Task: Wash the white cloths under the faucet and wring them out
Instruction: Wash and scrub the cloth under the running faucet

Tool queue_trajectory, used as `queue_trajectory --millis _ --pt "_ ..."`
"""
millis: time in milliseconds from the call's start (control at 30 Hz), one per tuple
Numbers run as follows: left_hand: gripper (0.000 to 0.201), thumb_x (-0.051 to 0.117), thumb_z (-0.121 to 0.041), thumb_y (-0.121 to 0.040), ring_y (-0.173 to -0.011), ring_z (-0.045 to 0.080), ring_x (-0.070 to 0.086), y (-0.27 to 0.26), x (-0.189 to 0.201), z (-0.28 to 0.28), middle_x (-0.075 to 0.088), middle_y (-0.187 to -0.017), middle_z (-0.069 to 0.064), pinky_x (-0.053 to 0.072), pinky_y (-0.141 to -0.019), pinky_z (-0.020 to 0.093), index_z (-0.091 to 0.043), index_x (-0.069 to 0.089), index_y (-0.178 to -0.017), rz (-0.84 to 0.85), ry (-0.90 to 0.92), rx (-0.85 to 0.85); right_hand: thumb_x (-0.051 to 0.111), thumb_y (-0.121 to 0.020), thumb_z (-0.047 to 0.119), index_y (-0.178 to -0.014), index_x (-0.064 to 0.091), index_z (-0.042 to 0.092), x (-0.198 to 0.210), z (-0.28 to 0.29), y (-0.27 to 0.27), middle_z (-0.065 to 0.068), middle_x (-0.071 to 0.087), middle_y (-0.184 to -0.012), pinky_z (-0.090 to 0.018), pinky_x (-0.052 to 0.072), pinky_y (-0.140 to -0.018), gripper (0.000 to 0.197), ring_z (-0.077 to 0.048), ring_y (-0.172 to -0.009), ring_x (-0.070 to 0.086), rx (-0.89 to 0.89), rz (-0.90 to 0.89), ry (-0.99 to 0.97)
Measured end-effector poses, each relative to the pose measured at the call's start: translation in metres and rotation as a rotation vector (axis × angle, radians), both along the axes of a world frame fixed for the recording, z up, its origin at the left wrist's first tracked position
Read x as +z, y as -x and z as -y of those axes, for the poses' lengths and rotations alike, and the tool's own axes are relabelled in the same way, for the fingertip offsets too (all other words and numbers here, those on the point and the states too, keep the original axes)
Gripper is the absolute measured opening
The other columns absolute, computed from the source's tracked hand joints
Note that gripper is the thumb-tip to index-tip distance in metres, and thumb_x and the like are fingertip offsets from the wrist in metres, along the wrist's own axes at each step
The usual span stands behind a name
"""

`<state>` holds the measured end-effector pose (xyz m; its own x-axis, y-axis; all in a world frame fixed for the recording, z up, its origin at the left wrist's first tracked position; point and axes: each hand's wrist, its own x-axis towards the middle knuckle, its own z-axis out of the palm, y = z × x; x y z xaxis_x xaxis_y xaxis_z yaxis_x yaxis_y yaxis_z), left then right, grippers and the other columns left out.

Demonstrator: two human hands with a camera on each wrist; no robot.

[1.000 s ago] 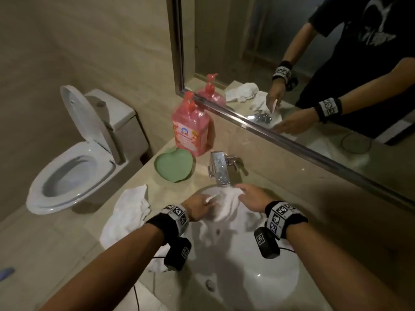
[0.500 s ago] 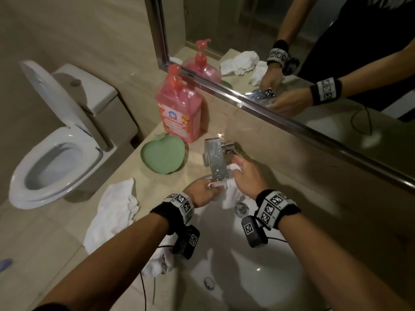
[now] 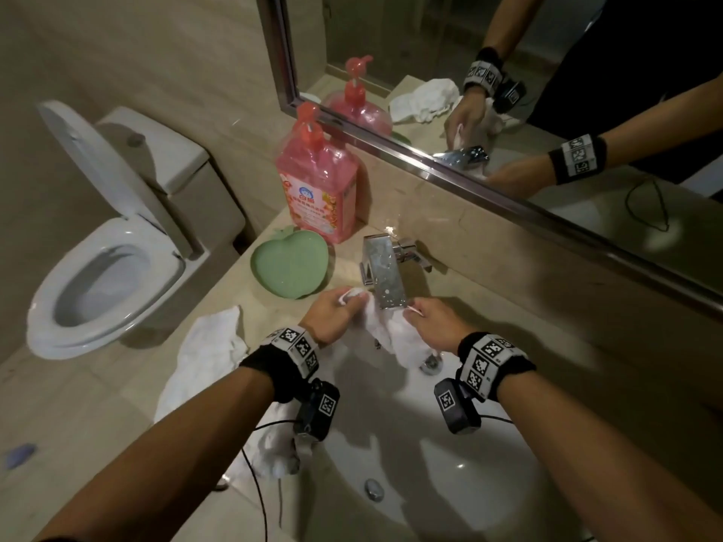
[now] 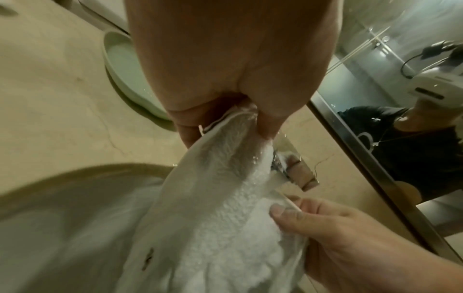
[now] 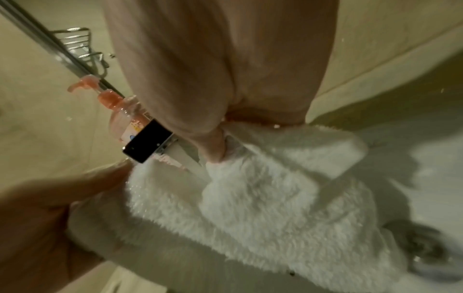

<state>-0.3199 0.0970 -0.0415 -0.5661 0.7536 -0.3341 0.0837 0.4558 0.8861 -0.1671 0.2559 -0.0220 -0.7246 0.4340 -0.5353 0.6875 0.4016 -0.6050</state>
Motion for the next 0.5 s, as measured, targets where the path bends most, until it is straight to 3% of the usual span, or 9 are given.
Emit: queue_trajectory --millis 67,167,233,333,400,500 --pt "0.027 0.060 -0.042 -0.090 -0.081 0.013 0.060 0.007 0.005 0.013 0.069 -0.086 -0.002 0.051 -0.082 0.035 -0.018 0.071 -0.092 0.037 -0.022 0.000 0.052 -0.105 0.026 -0.118 0.068 0.017 -0.006 0.009 0.010 -0.002 0.070 -0.107 -0.033 0.048 -0.077 0.023 -0.017 -0.091 0.063 -0.026 -0.031 0.080" --pt "0.019 0.064 -0.041 -0.088 -0.076 0.013 0.064 0.012 0.012 0.029 0.071 -0.083 -0.006 0.054 -0.076 0.034 -0.024 0.072 -0.091 0.063 -0.028 0.031 0.067 -0.097 0.029 -0.091 0.072 0.017 -0.013 0.023 0.025 -0.002 0.069 -0.079 -0.026 0.048 -0.059 0.014 -0.014 -0.067 0.059 -0.192 -0.120 0.138" --pt "0.012 0.064 -0.034 -0.093 -0.073 0.012 0.064 0.013 0.014 0.035 0.070 -0.081 -0.005 0.056 -0.072 0.035 -0.024 0.071 -0.091 0.049 -0.026 0.065 0.073 -0.093 0.035 -0.081 0.072 0.019 -0.015 0.028 0.029 -0.001 0.069 -0.073 -0.030 0.053 -0.053 0.019 -0.017 -0.063 0.061 -0.308 -0.171 0.163" --pt "0.011 0.059 -0.025 -0.097 -0.080 0.019 0.063 0.015 0.015 0.033 0.068 -0.086 0.000 0.055 -0.080 0.039 -0.018 0.068 -0.096 -0.008 0.019 0.049 0.068 -0.096 0.034 -0.086 0.073 0.017 -0.018 0.029 0.028 -0.008 0.071 -0.080 -0.046 0.060 -0.069 0.021 -0.028 -0.075 0.067 -0.330 -0.141 0.191" --pt "0.019 0.056 -0.025 -0.099 -0.087 0.024 0.065 0.014 0.014 0.027 0.070 -0.094 0.006 0.055 -0.083 0.042 -0.010 0.067 -0.102 -0.036 0.059 -0.024 0.062 -0.100 0.028 -0.087 0.071 0.011 -0.019 0.027 0.025 -0.014 0.068 -0.081 -0.043 0.056 -0.069 0.023 -0.032 -0.077 0.063 -0.272 -0.094 0.179" --pt "0.026 0.052 -0.026 -0.100 -0.099 0.028 0.065 0.007 0.008 0.012 0.070 -0.107 0.011 0.054 -0.089 0.043 -0.007 0.065 -0.113 -0.077 0.113 -0.140 0.064 -0.098 0.035 -0.098 0.074 0.011 -0.016 0.021 0.017 -0.013 0.075 -0.094 -0.040 0.056 -0.078 0.026 -0.026 -0.085 0.068 -0.211 -0.106 0.195"
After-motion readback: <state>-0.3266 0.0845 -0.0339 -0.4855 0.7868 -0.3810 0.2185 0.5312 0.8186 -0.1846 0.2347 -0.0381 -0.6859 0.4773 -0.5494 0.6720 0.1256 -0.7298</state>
